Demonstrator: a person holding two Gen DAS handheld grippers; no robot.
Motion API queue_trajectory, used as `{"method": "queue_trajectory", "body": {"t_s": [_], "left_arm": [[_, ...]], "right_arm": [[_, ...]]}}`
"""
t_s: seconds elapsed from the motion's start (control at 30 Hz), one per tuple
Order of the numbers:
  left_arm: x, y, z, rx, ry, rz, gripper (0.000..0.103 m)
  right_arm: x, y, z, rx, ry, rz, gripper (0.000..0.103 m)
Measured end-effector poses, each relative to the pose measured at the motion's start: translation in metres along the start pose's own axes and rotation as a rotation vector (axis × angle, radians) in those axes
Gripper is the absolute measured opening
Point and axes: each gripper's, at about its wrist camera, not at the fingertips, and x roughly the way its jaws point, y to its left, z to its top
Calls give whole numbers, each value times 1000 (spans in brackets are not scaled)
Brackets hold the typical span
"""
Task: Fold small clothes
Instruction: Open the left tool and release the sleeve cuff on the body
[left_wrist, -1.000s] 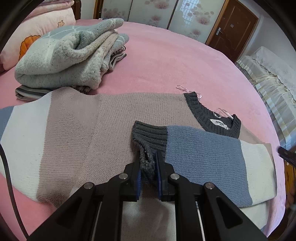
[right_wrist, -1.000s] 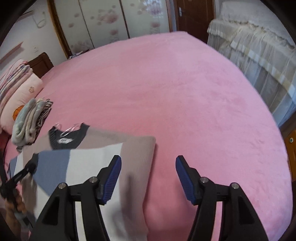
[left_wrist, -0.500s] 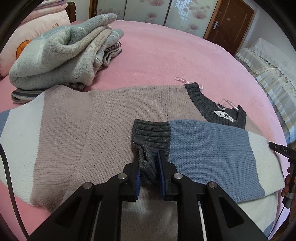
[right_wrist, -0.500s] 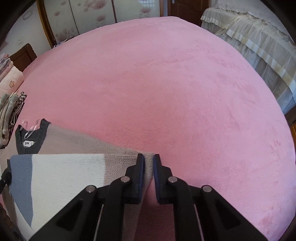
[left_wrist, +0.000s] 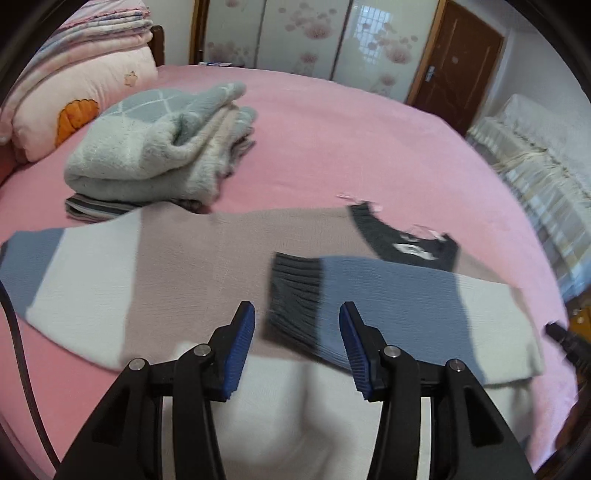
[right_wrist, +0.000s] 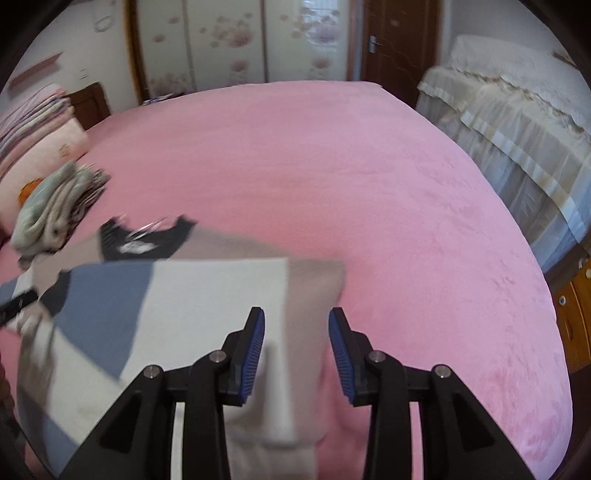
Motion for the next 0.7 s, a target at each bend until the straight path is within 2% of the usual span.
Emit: {"method": "queue_trajectory", "body": {"t_s": [0.03,0.1,0.17,0.27,0.33,0.37,0.47,0.6,0.7], "left_arm": [[2,-7,-3,18,8,-19,42],[10,-20,-7,52,28,-16,30],[21,-27,-9,59,46,-20,29],[43,-30,-11,56,89,17,22],[54,-22,-12,37,125,54,15],[55,-18,-12,31,130,50,14],[57,-12,-13,39,136,45,12],[58,-16,-17,76,130,72,12],[52,-23,-17,104,120,71,15]], "right_arm": [[-2,3,-4,-8,-1,8,35],[-5,16,-16,-38,-8,9,25],[2,28,-25,-62,5,-1,21],[16,26,-34,-45,45,-16,11],[23,16,-42,-26,69,-57,7],[26,9,-44,-17,76,-71,1],[34,-14,-53,27,104,-35,0],[42,-13,-59,23,104,-40,0],[41,-2,-57,-13,99,-87,0]]}}
